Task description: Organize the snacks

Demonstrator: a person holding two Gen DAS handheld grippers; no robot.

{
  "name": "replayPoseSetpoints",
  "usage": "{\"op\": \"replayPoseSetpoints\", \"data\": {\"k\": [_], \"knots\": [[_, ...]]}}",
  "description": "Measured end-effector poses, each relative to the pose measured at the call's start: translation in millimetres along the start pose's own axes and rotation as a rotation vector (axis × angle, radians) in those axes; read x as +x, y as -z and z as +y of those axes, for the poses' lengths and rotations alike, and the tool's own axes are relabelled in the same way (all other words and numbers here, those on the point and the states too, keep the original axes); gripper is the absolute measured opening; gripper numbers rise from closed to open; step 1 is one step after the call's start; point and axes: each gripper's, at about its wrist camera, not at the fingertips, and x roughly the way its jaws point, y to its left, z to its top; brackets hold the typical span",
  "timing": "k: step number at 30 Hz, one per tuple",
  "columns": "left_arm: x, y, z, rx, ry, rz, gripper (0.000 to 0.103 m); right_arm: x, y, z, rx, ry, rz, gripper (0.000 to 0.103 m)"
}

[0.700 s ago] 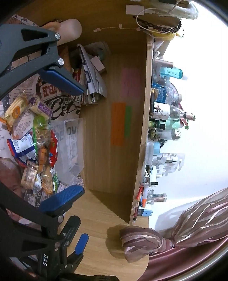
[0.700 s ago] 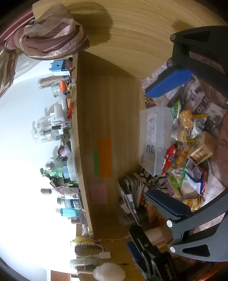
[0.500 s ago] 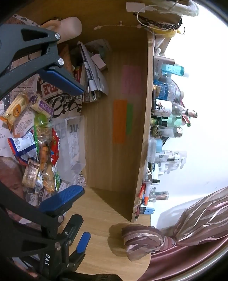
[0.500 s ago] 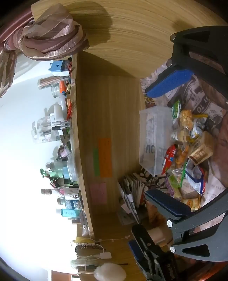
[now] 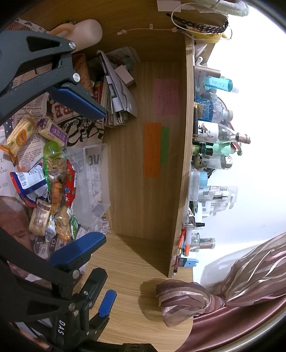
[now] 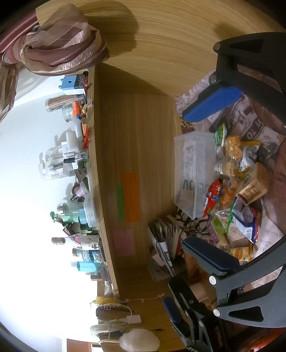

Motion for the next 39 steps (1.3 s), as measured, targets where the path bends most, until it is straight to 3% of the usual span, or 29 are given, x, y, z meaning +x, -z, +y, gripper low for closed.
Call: {"op": "replayPoseSetpoints", "data": {"k": [39], "knots": [[2.6,1.9,-2.7,0.011,-0.006,-0.001,0.103,1.6,1.2,-0.9,0.015,-0.006,0.005,0.103]]}}
